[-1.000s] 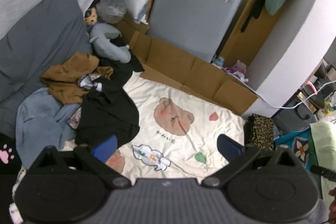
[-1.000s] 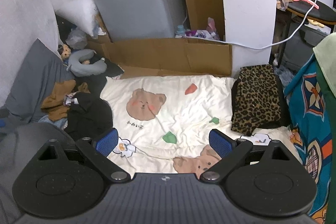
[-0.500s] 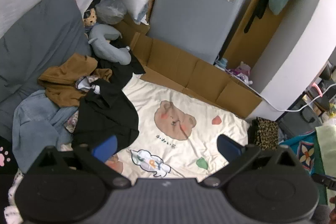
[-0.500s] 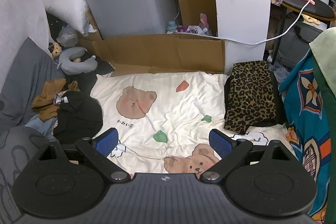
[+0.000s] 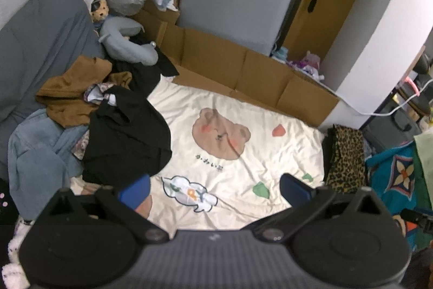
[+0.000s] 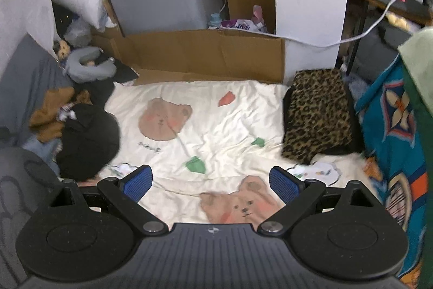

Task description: Fold clothes

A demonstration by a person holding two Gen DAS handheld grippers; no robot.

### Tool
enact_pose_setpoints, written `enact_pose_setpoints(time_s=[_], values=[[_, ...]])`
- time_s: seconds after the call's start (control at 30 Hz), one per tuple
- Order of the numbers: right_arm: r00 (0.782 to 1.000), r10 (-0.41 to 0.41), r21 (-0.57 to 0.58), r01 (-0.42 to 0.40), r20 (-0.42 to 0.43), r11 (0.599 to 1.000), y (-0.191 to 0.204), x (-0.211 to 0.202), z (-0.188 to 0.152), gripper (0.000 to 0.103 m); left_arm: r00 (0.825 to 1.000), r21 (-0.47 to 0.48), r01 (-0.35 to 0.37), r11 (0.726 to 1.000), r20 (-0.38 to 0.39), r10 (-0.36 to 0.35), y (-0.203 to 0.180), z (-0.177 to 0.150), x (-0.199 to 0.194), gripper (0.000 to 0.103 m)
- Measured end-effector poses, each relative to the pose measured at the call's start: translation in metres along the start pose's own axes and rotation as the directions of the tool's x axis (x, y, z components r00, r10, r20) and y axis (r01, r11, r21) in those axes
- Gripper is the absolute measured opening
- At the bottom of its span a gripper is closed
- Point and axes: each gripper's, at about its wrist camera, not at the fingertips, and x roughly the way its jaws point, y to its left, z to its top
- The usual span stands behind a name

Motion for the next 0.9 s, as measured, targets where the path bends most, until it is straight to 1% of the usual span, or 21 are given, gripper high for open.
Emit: enact_pose_setpoints(time_s=[0.17,0.27,0.37,0.4,0.5,0.6,0.77,0.9], values=[[1.000,-0.016,-0.013,0.016,-0.007,1.000,0.002,0.003,-0.002,0.097,0.999,0.002,-0.001,1.000,-0.041,0.001,-0.005,-0.005,0.009,0.103],[1.000,-0.014,-0.013,0.014,-0.003,1.000,0.001,0.003,-0.003,0.097,0.998,0.034,-0.009,0.999,-0.058,0.011,-0.008,-0.009,0.012,0.103],[1.000,0.012,-0.008,-0.012,0.001,1.000,-0.001,0.002,-0.005,0.097,0.998,0.060,-0.010,0.998,-0.067,0.014,-0.011,-0.013,0.014,0.103],[1.000,0.024,-0.012,-0.024,0.003,1.000,-0.001,0.001,-0.006,0.097,0.998,0.058,-0.006,0.998,-0.067,0.010,-0.011,-0.015,0.014,0.103],[1.000,0.027,-0.019,-0.027,0.002,0.999,0.002,0.001,-0.006,0.097,0.998,0.049,0.006,0.999,-0.068,-0.002,-0.012,-0.020,0.017,0.103],[1.000,0.028,-0.019,-0.028,-0.001,0.999,0.004,0.002,-0.007,0.097,0.997,0.036,-0.003,0.999,-0.079,0.005,-0.011,-0.022,0.021,0.103],[1.000,0.022,-0.015,-0.022,-0.008,1.000,0.005,0.005,-0.007,0.097,0.993,0.017,-0.009,1.000,-0.117,0.011,-0.010,-0.026,0.030,0.103],[1.000,0.014,-0.013,-0.015,-0.010,1.000,0.005,0.006,-0.007,0.097,0.991,-0.001,-0.005,1.000,-0.133,0.005,-0.009,-0.027,0.034,0.103]])
